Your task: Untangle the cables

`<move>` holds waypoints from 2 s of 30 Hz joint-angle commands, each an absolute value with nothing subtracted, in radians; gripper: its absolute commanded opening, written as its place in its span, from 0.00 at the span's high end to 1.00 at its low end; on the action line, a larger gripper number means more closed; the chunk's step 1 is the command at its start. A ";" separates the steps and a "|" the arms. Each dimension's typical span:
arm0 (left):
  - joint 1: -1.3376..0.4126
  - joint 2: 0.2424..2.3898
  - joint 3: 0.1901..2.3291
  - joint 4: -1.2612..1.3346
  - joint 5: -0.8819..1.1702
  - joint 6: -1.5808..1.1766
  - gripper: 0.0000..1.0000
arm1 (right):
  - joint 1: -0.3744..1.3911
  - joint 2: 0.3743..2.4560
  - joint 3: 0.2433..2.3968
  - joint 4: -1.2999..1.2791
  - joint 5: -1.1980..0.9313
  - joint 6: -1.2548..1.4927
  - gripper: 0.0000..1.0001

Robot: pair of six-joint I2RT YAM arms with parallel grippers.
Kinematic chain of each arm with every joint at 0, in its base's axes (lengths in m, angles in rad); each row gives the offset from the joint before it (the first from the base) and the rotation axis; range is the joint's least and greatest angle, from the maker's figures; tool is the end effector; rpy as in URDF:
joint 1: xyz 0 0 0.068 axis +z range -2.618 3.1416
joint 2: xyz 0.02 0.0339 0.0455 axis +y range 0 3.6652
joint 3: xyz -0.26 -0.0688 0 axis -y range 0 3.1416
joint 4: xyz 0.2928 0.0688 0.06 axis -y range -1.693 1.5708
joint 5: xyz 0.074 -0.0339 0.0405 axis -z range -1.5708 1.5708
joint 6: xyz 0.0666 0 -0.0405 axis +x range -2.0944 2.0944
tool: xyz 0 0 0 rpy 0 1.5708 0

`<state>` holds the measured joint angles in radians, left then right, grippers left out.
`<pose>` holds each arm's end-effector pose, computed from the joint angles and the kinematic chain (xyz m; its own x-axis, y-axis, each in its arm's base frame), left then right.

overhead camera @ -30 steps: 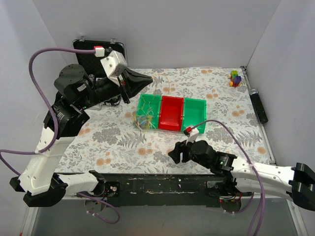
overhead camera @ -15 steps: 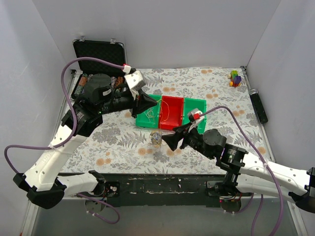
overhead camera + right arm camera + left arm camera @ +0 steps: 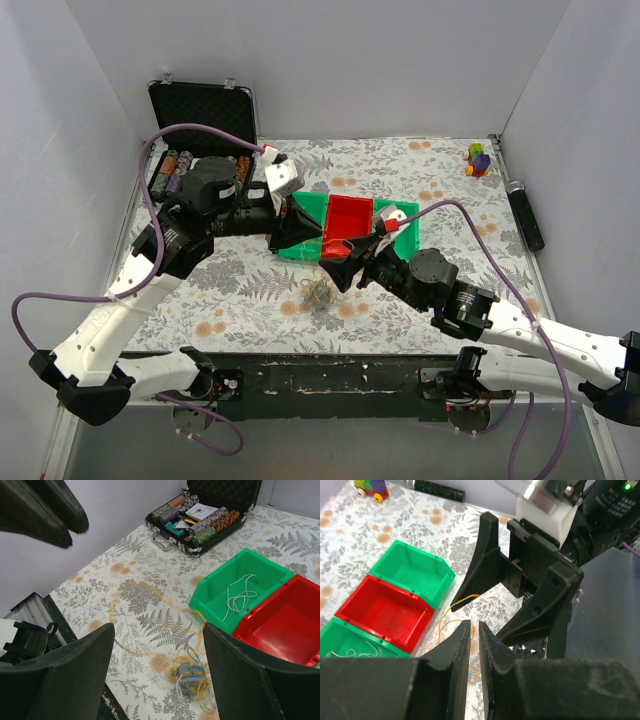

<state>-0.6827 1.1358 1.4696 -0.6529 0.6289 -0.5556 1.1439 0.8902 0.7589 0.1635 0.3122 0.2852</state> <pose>0.1994 -0.2126 0.4618 -0.7045 0.0231 -0.7094 0.6732 0.3381 -0.6576 0.1395 0.2572 0.3411 -0.1952 0.2176 -0.9563 -0.7130 0.6380 0.2907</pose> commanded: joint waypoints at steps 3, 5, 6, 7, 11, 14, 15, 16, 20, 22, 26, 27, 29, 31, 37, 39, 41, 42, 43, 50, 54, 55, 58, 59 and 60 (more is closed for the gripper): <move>-0.678 1.111 1.436 -0.676 0.695 -0.558 0.83 | 1.146 0.902 0.765 0.225 0.324 0.273 0.21; -0.680 1.111 1.434 -0.680 0.693 -0.558 0.83 | 1.144 0.913 0.762 0.230 0.321 0.275 0.23; -0.680 1.109 1.431 -0.680 0.690 -0.558 0.83 | 1.144 0.919 0.764 0.229 0.319 0.275 0.24; -0.678 1.106 1.430 -0.680 0.689 -0.558 0.83 | 1.144 0.922 0.764 0.224 0.322 0.275 0.24; -0.678 1.091 1.398 -0.675 0.663 -0.551 0.83 | 1.144 0.917 0.752 0.203 0.334 0.282 0.27; -0.678 1.068 1.332 -0.686 0.647 -0.506 0.80 | 1.146 0.907 0.733 0.169 0.360 0.290 0.29; -0.678 1.063 1.300 -0.689 0.634 -0.497 0.81 | 1.144 0.897 0.727 0.157 0.371 0.298 0.29; -0.678 1.052 1.266 -0.689 0.618 -0.489 0.81 | 1.144 0.887 0.712 0.144 0.379 0.305 0.29; -0.680 1.017 1.168 -0.678 0.598 -0.465 0.82 | 1.144 0.842 0.652 0.101 0.416 0.336 0.30; -0.680 1.005 1.100 -0.661 0.583 -0.462 0.80 | 1.144 0.831 0.628 0.080 0.432 0.353 0.30; -0.678 1.020 0.956 -0.571 0.470 -0.468 0.38 | 1.144 0.822 0.588 0.060 0.449 0.386 0.30; -0.678 1.035 0.934 -0.540 0.436 -0.491 0.34 | 1.144 0.824 0.580 0.057 0.457 0.394 0.30; -0.678 1.080 0.907 -0.500 0.400 -0.537 0.31 | 1.146 0.821 0.565 0.052 0.477 0.408 0.30; -0.680 1.124 0.891 -0.465 0.391 -0.584 0.26 | 1.144 0.818 0.554 0.041 0.508 0.420 0.30; -0.676 1.221 0.867 -0.362 0.284 -0.683 0.19 | 1.141 0.879 0.564 -0.040 0.615 0.500 0.26; -0.677 1.244 0.851 -0.342 0.265 -0.704 0.19 | 1.115 0.926 0.574 -0.035 0.580 0.529 0.23; -0.676 1.262 0.844 -0.339 0.287 -0.713 0.19 | 1.065 0.981 0.589 -0.034 0.507 0.575 0.21; -0.675 1.272 0.841 -0.339 0.313 -0.721 0.19 | 1.018 1.009 0.597 -0.034 0.456 0.604 0.21; -0.675 1.272 0.836 -0.337 0.330 -0.722 0.19 | 0.987 1.028 0.597 -0.020 0.407 0.620 0.21; -0.676 1.229 0.816 -0.354 0.379 -0.652 0.21 | 0.896 1.115 0.612 0.149 0.272 0.649 0.21; -0.676 1.175 0.801 -0.377 0.361 -0.611 0.22 | 0.868 1.193 0.653 0.172 0.209 0.690 0.25; -0.676 1.160 0.798 -0.380 0.356 -0.600 0.22 | 0.867 1.209 0.663 0.167 0.201 0.699 0.27; -0.676 1.112 0.781 -0.382 0.350 -0.575 0.23 | 0.864 1.241 0.681 0.158 0.178 0.725 0.31; -0.676 1.102 0.779 -0.383 0.345 -0.568 0.23 | 0.862 1.247 0.684 0.156 0.173 0.735 0.32; -0.676 1.091 0.776 -0.385 0.339 -0.560 0.23 | 0.862 1.253 0.687 0.158 0.166 0.745 0.33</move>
